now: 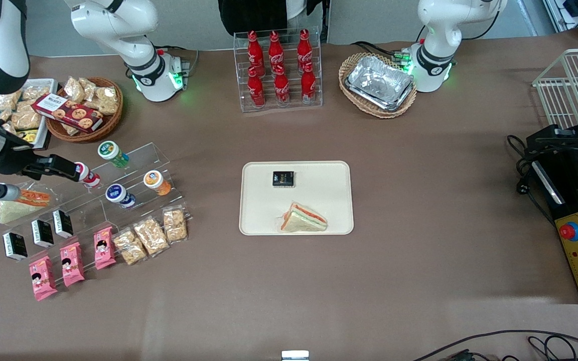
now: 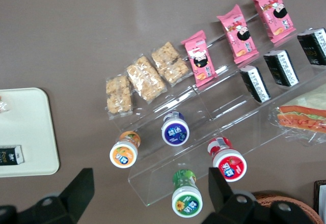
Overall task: Place green gum on tray
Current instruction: 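Move the right gripper over the green gum bottle on the rack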
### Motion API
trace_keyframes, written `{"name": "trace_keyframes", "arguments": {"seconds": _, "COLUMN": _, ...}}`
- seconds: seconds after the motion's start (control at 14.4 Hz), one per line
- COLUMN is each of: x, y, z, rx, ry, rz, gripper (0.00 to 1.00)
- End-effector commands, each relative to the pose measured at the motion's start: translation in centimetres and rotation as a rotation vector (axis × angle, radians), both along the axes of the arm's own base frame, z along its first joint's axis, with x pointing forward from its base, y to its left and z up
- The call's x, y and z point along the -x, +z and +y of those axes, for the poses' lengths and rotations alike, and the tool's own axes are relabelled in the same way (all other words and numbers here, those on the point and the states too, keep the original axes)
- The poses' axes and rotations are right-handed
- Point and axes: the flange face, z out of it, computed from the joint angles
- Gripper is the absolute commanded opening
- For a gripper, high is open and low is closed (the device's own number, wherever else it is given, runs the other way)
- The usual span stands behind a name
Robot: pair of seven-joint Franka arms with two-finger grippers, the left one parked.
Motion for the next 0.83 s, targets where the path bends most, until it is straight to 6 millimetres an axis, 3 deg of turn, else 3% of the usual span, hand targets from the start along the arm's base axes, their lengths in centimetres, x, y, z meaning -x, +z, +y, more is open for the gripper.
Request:
{"name": "trace_keyframes", "arguments": {"seconds": 0.0, "x": 0.6, "y": 0.8, "z": 0.2, "rx": 0.014, "ry": 0.013, "rz": 0.001, "gripper": 1.0}}
{"name": "trace_keyframes", "arguments": {"seconds": 0.21, "x": 0.3, "y": 1.1, "z": -2.3, "rx": 0.008, "ry": -0.034, "rz": -0.018, "gripper": 1.0}}
{"name": "trace_keyframes", "arguments": {"seconds": 0.35, "x": 0.2, "y": 1.1, "z": -1.8, "rx": 0.016, "ry": -0.021, "rz": -0.019, "gripper": 1.0}}
{"name": "trace_keyframes", "arguments": {"seconds": 0.55, "x": -0.3, "y": 1.5, "z": -2.9, "rx": 0.011, "ry": -0.045, "rz": -0.071, "gripper": 1.0}}
{"name": "trace_keyframes", "arguments": {"seconds": 0.69, "x": 0.5, "y": 1.3, "z": -3.0, "rx": 0.021, "ry": -0.016, "rz": -0.056, "gripper": 1.0}}
{"name": "trace_keyframes", "arguments": {"seconds": 0.76, "x": 1.9, "y": 1.1, "z": -2.9, "rx": 0.024, "ry": 0.064, "rz": -0.055, "gripper": 1.0}}
